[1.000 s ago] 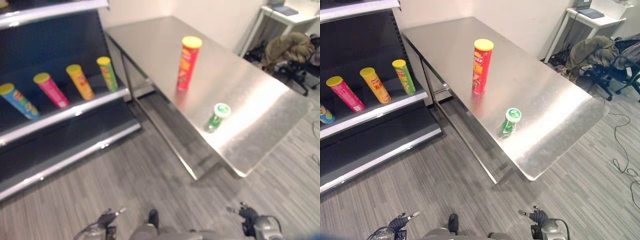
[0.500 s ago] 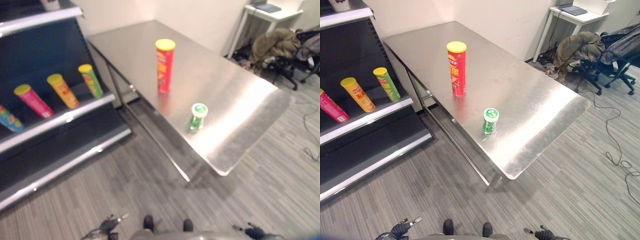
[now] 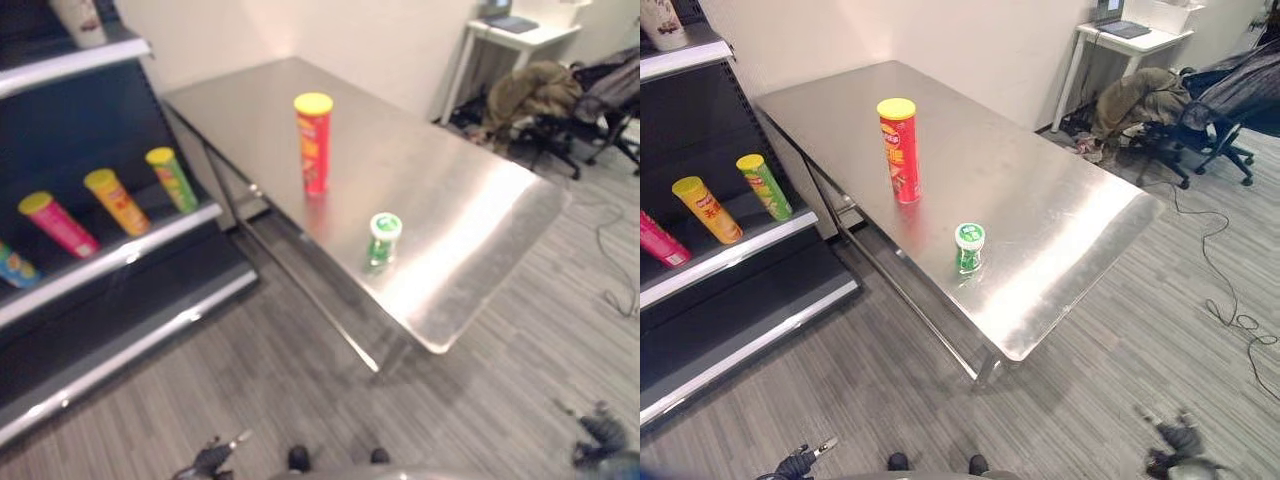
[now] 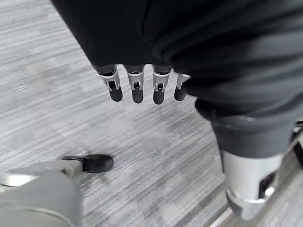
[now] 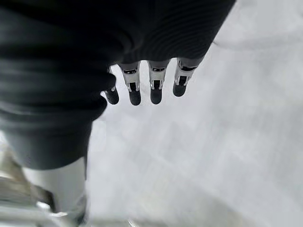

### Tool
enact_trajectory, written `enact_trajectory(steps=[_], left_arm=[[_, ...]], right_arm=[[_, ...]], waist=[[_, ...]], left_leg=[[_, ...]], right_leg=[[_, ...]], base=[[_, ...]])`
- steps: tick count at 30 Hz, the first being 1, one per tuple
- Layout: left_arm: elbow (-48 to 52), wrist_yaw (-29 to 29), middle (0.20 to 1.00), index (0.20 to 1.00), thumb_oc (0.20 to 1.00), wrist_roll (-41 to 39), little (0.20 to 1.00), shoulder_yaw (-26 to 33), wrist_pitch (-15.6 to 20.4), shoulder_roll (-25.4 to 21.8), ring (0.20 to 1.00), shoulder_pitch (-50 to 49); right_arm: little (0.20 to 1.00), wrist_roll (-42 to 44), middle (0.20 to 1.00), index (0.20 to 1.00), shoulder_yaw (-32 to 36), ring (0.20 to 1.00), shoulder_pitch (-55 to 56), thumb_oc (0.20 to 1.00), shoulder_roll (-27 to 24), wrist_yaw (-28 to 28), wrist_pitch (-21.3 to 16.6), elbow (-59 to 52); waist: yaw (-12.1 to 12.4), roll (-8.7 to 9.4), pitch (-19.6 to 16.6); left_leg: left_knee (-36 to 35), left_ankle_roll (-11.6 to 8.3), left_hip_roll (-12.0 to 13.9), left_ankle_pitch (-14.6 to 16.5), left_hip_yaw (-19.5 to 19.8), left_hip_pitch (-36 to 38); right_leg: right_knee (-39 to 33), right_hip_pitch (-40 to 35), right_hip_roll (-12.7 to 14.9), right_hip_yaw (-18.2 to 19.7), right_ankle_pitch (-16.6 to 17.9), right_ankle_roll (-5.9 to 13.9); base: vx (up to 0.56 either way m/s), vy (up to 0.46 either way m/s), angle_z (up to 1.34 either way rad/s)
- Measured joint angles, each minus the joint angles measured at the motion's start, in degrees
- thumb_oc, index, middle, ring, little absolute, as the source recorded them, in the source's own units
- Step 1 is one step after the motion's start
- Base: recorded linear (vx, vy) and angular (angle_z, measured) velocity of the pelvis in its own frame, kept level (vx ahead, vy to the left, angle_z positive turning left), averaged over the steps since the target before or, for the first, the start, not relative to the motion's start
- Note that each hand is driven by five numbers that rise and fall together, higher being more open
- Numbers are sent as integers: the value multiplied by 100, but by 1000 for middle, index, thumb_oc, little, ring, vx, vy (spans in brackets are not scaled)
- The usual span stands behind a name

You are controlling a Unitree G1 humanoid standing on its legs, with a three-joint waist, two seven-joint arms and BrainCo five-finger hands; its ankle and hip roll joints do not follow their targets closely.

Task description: Put the goods on the table back onto the shelves and tidy them up.

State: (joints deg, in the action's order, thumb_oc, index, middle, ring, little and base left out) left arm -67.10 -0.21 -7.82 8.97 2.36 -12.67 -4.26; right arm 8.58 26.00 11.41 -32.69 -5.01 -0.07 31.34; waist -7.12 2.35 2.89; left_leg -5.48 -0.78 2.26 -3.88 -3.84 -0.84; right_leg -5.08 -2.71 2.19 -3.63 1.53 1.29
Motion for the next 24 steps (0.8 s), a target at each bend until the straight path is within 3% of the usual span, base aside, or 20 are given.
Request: enact_trajectory(steps=[3, 6, 10, 13, 20, 24], left_arm=[[80, -4, 1000, 1000, 1000, -2, 1000, -6, 3, 86, 1000, -13], [166, -15, 1000, 1000, 1000, -4, 1000, -16, -4, 200, 1000, -54], [192, -59, 1000, 1000, 1000, -7, 1000, -202, -4, 390, 1000, -173], [296, -116, 1000, 1000, 1000, -10, 1000, -259, -10, 448, 1000, -257], [289, -124, 1000, 1000, 1000, -10, 1000, -213, -79, 451, 1000, -246], [312, -125, 1000, 1000, 1000, -11, 1000, -214, -99, 467, 1000, -196]], right_arm=[[1000, -125, 1000, 1000, 163, 1000, -163, 1000, -530, -165, -97, -570], [1000, -115, 1000, 1000, -137, 1000, -460, 1000, -873, -172, -295, -1213], [1000, -116, 1000, 1000, -1342, 1000, -1042, 1000, -1504, 101, -446, -1553], [1000, -117, 1000, 1000, -2646, 1000, -1883, 1000, -1981, 355, -465, -1520], [1000, -184, 1000, 1000, -4323, 1000, -3352, 1000, -2194, 542, -532, -1049], [1000, -183, 1000, 1000, -4921, 1000, -4071, 1000, -2111, 568, -506, -743]], waist=[[-55, 51, -83], [-65, 72, -97], [30, -25, -124], [112, -111, -113], [300, -229, 17], [400, -321, 153]], left_leg=[[0, -3, 28, -1, -1, 2], [-1, -31, 62, 21, 7, -12], [0, -33, 65, 7, 8, -36], [1, -17, 58, -26, 15, -91], [1, -31, 47, -122, 74, -122], [1, -51, 45, -115, 151, -132]], right_leg=[[-2, 2, -25, 4, 0, -1], [-32, 11, -60, -2, -1, -13], [-33, 13, -60, -31, 19, 2], [-33, 46, -54, -57, 27, 17], [-5, 27, -47, -187, 45, 20], [-6, -9, -51, -224, 41, 25]], base=[[0, 0, 0], [-17, -9, 0], [-33, -19, 3], [-31, -31, 6], [-12, -23, 10], [-3, -24, 8]])
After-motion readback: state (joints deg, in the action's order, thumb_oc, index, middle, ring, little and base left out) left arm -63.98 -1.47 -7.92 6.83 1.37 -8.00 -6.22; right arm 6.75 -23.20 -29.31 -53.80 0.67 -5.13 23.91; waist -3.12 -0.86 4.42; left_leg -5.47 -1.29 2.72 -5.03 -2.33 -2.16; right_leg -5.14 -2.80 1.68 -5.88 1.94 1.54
